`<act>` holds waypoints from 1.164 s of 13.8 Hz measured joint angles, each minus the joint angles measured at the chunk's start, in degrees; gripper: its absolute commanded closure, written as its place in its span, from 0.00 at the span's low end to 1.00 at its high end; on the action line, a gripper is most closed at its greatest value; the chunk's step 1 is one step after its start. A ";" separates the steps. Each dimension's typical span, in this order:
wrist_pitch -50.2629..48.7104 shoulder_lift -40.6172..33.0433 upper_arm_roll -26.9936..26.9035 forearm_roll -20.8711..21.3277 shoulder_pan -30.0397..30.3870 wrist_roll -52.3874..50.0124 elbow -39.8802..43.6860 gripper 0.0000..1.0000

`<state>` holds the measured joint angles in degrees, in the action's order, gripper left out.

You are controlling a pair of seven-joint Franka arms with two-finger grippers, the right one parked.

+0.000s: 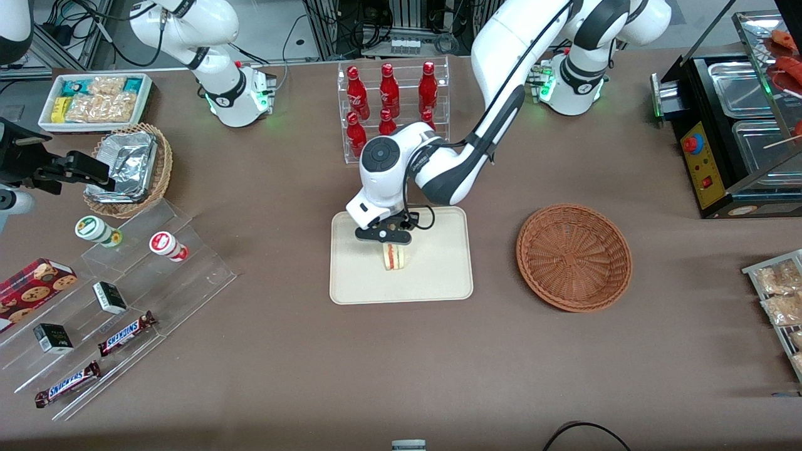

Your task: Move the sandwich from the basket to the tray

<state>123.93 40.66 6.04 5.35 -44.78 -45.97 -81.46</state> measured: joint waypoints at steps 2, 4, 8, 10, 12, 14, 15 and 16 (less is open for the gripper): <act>-3.37 -3.13 -0.13 -0.01 0.55 -0.14 0.22 0.00; -7.43 -6.93 -0.27 -0.22 1.29 -0.76 0.35 0.00; -16.87 -16.68 -0.62 -0.31 6.75 -2.15 0.57 0.00; -20.77 -21.37 -0.74 -0.31 11.05 -1.34 -0.18 0.00; -23.34 -25.15 -0.82 -0.35 15.03 2.15 -1.72 0.00; -25.91 -28.02 -0.89 -1.25 18.72 5.87 -2.70 0.00; -27.50 -29.19 -0.90 -1.55 20.37 7.85 -2.90 0.00; -29.27 -30.29 -0.90 -1.70 21.96 10.02 -3.06 0.00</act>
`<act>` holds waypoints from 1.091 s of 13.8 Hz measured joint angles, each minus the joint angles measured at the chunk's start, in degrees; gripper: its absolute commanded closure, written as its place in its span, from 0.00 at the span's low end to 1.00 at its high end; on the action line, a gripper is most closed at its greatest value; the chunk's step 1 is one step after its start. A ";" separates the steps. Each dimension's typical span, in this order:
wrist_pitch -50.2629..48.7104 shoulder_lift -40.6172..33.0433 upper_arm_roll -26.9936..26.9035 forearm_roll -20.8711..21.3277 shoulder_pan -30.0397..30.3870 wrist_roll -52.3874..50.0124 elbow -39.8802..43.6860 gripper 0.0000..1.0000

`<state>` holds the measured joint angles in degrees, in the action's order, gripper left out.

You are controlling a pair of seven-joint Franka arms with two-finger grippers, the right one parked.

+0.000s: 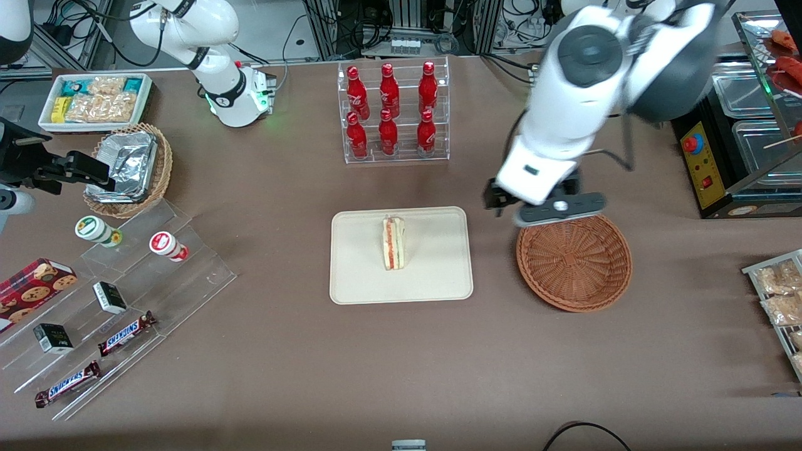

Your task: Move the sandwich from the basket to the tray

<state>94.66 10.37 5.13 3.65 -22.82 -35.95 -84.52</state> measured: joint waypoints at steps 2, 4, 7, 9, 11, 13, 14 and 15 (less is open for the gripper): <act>-3.35 -2.26 -0.03 -0.11 3.61 4.55 -0.27 0.00; -5.16 -4.73 -0.05 -0.18 7.58 10.20 -1.22 0.00; -6.16 -8.76 -0.11 -0.78 12.71 18.16 -4.29 0.00; -6.75 -10.84 -0.14 -1.25 15.35 21.89 -6.03 0.00; -6.97 -12.28 -0.14 -1.30 17.93 25.53 -6.96 0.00; -7.90 -13.05 -0.20 -1.30 20.61 28.80 -7.04 0.00; -8.06 -13.27 -0.30 -1.30 21.93 30.19 -7.03 0.00; -8.06 -13.28 -0.48 -1.33 22.91 31.17 -6.97 0.00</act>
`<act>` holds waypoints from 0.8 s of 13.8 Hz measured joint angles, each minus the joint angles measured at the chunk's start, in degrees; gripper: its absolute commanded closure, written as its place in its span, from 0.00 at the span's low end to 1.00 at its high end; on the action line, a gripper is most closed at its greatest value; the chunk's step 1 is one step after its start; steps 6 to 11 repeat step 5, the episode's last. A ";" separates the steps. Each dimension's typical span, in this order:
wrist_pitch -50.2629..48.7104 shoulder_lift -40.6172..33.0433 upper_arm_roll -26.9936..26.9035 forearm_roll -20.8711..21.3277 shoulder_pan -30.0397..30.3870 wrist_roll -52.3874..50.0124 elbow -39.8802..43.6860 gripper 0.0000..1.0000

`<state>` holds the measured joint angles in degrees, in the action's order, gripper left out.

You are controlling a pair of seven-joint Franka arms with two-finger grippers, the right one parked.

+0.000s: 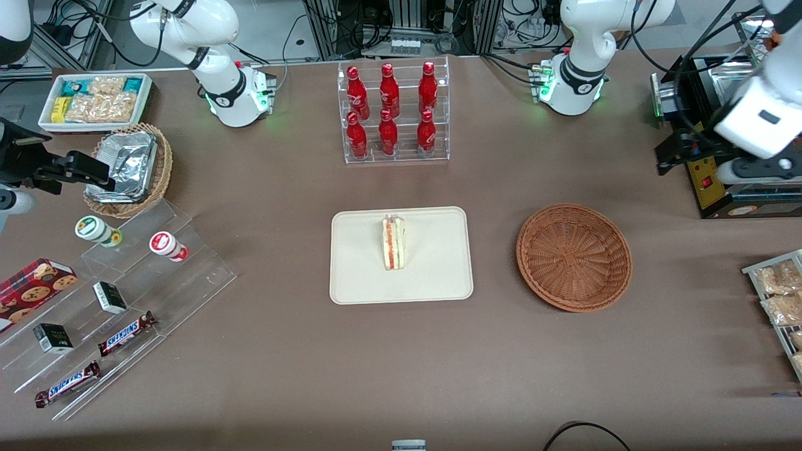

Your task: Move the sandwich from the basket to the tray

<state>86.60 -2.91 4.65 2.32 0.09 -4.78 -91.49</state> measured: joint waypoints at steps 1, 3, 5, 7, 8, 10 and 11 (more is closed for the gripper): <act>-0.01 0.15 -0.11 -0.11 0.51 0.46 0.20 0.00; -0.75 0.44 -0.21 -0.76 0.61 0.66 0.41 0.00; -1.02 0.48 -1.01 -1.10 0.61 1.30 0.45 0.00; -1.02 0.48 -1.01 -1.10 0.61 1.30 0.45 0.00; -1.02 0.48 -1.01 -1.10 0.61 1.30 0.45 0.00; -1.02 0.48 -1.01 -1.10 0.61 1.30 0.45 0.00; -1.02 0.48 -1.01 -1.10 0.61 1.30 0.45 0.00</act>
